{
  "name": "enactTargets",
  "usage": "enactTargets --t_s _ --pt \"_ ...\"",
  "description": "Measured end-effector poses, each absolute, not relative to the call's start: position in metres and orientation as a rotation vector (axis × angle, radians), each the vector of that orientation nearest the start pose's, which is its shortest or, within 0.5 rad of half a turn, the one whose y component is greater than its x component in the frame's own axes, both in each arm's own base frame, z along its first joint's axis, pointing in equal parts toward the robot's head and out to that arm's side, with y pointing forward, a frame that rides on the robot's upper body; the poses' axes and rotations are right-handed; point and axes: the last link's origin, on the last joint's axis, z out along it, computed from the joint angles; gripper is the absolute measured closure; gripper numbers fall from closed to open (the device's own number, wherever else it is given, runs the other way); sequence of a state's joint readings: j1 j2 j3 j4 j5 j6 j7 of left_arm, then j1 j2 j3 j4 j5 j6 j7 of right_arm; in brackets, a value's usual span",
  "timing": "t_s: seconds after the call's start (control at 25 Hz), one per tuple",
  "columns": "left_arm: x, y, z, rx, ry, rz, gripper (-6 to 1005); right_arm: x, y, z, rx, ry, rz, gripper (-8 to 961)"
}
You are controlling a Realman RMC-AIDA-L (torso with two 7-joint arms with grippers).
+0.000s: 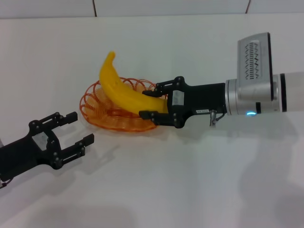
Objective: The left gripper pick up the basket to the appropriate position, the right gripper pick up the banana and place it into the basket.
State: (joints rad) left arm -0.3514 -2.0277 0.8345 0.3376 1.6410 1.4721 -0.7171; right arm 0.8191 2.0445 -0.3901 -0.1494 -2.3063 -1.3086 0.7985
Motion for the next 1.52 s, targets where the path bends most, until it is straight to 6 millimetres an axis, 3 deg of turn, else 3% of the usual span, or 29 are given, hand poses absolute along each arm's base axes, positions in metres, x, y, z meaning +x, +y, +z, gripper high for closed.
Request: enactTargets --t_s 0.88,1.08,1.24,1.4,1.52 --pt "-0.321 0.272 -0.022 -2.507 -0.297 -0.727 297 0.219 0.357 -0.082 -2.853 0.1 0.577 441" --pt "-0.323 0.27 -0.022 -2.503 -0.3 -0.724 297 0.22 0.357 -0.078 -2.842 0.106 0.602 319" --pt "-0.324 0.269 -0.022 -2.502 -0.302 -0.722 297 0.227 0.351 -0.06 -2.845 0.086 0.662 222" --pt "-0.324 0.269 -0.022 -2.501 -0.3 -0.721 297 0.252 0.334 -0.026 -2.807 0.107 0.712 91" --pt "-0.324 0.269 -0.022 -2.5 -0.303 -0.719 297 0.273 0.321 -0.009 -2.756 0.143 0.712 94"
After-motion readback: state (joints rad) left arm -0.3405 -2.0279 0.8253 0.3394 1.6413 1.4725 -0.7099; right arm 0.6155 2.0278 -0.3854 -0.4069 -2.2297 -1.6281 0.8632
